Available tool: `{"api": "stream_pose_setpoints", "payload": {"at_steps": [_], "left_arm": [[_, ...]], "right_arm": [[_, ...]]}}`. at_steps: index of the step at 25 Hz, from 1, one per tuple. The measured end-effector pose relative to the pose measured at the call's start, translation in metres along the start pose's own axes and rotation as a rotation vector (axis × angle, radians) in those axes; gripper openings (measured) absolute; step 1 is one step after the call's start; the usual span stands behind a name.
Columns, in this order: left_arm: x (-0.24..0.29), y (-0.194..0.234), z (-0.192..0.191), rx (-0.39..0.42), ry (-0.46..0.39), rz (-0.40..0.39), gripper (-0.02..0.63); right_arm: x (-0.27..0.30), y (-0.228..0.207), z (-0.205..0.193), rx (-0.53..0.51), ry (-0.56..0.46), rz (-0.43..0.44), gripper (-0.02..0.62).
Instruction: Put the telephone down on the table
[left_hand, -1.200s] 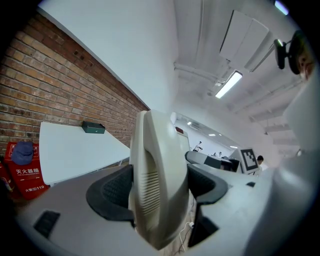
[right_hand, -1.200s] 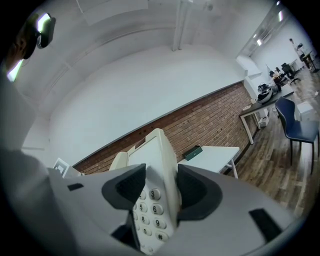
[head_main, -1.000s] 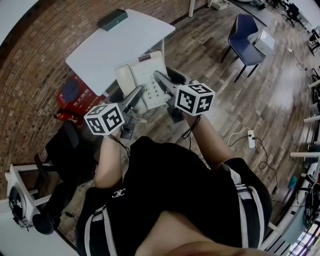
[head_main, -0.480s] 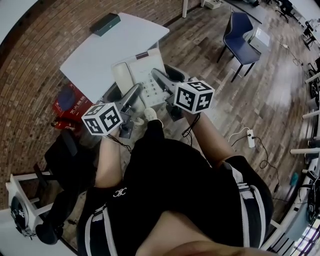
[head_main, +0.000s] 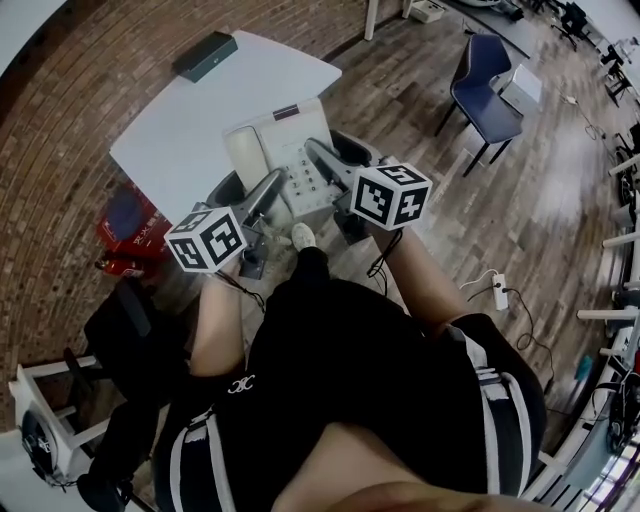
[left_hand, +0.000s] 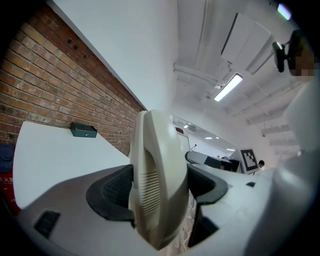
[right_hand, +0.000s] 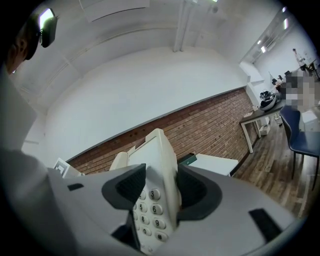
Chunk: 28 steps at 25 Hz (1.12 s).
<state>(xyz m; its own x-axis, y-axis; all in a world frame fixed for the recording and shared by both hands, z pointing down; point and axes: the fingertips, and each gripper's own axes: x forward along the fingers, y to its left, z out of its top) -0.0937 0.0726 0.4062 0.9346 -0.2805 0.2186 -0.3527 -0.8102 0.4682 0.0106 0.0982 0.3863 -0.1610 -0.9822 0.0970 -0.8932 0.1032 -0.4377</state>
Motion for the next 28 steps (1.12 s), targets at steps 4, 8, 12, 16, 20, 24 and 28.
{"api": "stream_pose_setpoints", "payload": {"at_steps": [4,8,12,16,20,24,28], "left_arm": [[0.034,0.025,0.009,-0.019,0.019,0.0,0.342],[0.067,0.049,0.023,-0.032,0.042,-0.01,0.342],[0.097,0.079,0.043,-0.055,0.052,0.0,0.342],[0.122,0.111,0.066,-0.087,0.056,0.016,0.342],[0.15,0.144,0.088,-0.118,0.07,0.021,0.342],[0.176,0.176,0.111,-0.137,0.071,0.022,0.342],[0.197,0.208,0.13,-0.161,0.06,0.046,0.342]], "right_arm": [[0.032,-0.03,0.005,0.017,0.022,-0.004,0.184],[0.064,-0.057,0.015,0.028,0.035,-0.014,0.184],[0.105,-0.081,0.025,0.044,0.056,-0.022,0.184],[0.148,-0.098,0.038,0.051,0.091,-0.019,0.183],[0.193,-0.117,0.051,0.054,0.121,-0.025,0.183],[0.235,-0.135,0.063,0.051,0.141,-0.024,0.183],[0.279,-0.15,0.071,0.05,0.165,-0.013,0.183]]}}
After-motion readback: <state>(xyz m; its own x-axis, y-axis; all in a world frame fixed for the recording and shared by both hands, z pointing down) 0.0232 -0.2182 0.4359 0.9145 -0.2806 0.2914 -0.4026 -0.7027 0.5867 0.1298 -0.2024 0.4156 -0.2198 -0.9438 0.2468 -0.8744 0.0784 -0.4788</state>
